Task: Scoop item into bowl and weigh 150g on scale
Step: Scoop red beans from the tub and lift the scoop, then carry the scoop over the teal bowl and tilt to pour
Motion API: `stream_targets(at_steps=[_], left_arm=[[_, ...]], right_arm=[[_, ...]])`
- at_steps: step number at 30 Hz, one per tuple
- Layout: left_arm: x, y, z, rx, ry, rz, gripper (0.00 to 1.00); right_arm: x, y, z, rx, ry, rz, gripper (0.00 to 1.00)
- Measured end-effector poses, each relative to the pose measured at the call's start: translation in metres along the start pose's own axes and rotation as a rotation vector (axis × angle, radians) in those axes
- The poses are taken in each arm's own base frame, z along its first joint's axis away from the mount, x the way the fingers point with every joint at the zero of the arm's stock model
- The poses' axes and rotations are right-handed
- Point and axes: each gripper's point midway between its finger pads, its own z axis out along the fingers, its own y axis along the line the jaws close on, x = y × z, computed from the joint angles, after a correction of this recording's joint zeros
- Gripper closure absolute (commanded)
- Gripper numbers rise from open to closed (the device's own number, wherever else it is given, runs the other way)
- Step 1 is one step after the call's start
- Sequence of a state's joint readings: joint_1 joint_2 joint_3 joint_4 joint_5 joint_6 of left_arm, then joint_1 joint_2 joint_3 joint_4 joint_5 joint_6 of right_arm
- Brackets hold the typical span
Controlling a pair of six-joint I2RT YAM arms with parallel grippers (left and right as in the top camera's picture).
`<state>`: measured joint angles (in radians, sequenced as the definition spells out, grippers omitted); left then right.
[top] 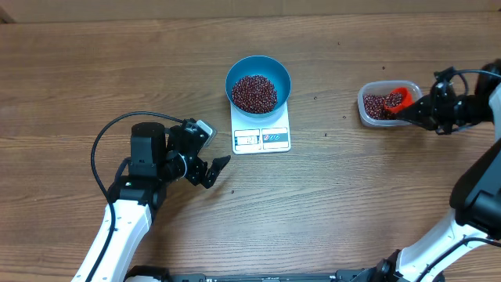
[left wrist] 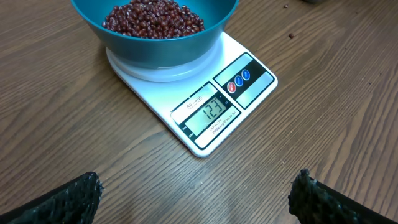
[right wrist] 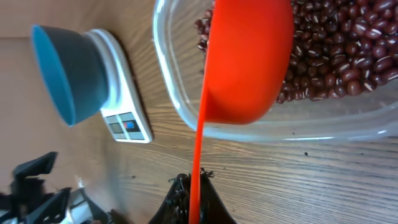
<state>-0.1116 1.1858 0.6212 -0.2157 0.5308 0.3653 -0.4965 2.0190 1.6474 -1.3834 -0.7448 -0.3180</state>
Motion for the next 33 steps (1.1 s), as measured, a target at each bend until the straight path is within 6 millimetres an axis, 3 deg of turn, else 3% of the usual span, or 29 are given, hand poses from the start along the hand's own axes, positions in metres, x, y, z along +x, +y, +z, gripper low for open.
stream_targets(at_steps=[7, 17, 20, 26, 33], left_arm=[[0.0, 0.0, 0.0, 0.0, 0.0, 0.0, 0.0], [0.0, 0.0, 0.0, 0.0, 0.0, 0.0, 0.0], [0.0, 0.0, 0.0, 0.0, 0.0, 0.0, 0.0], [0.0, 0.0, 0.0, 0.0, 0.0, 0.0, 0.0], [0.0, 0.0, 0.0, 0.0, 0.0, 0.0, 0.0]], right_arm=[[0.006, 0.005, -0.019, -0.119, -0.032, -0.028, 0.96], [0.008, 0.041, -0.023, -0.298, -0.064, -0.134, 0.96], [0.01, 0.058, -0.012, -0.333, -0.042, -0.176, 0.96], [0.02, 0.111, 0.028, -0.402, 0.05, -0.291, 0.96], [0.014, 0.17, 0.078, -0.454, 0.081, -0.404, 0.96]])
